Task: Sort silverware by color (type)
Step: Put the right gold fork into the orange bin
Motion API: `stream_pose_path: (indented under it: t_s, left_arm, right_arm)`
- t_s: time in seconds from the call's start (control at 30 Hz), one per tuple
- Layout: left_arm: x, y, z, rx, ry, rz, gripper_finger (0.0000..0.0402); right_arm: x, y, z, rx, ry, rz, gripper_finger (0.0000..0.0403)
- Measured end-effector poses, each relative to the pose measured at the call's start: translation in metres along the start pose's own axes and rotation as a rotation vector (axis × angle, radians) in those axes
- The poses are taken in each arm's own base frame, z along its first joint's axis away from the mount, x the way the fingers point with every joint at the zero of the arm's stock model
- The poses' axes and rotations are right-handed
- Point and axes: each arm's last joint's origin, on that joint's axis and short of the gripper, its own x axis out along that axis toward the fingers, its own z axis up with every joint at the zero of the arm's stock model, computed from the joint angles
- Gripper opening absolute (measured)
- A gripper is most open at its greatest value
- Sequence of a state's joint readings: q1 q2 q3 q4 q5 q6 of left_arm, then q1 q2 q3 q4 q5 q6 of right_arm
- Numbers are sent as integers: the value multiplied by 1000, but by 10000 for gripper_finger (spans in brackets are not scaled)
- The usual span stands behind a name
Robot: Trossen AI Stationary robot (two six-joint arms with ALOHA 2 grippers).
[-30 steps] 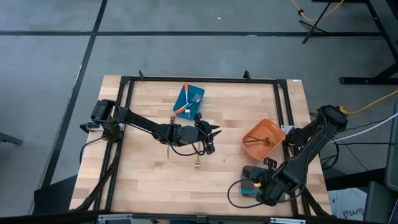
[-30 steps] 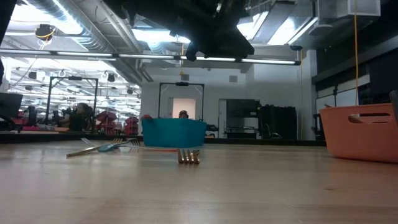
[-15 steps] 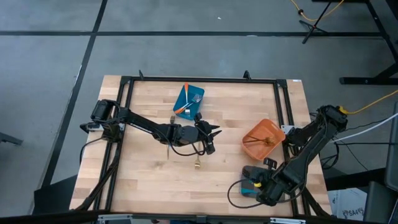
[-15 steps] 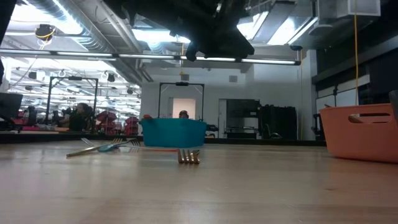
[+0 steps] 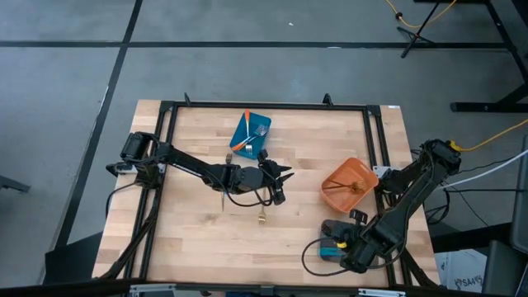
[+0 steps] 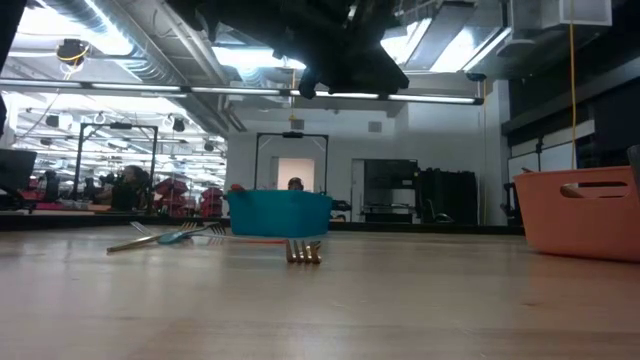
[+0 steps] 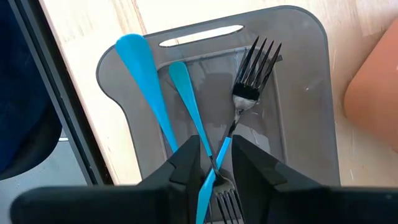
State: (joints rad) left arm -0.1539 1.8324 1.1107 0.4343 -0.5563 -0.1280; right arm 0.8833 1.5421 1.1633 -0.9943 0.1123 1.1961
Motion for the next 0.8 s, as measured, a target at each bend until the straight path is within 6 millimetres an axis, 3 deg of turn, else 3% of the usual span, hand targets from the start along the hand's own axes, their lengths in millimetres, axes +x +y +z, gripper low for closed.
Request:
stream_pose_path:
  t_s: [0.5, 0.8]
  left_arm:
    - [-1, 0, -1, 8, 12, 1, 84]
    - [-17, 9, 10, 9, 102, 16, 84]
  right_arm:
    - [0, 0, 0, 0, 1, -2, 83]
    - [1, -4, 9, -11, 24, 7, 83]
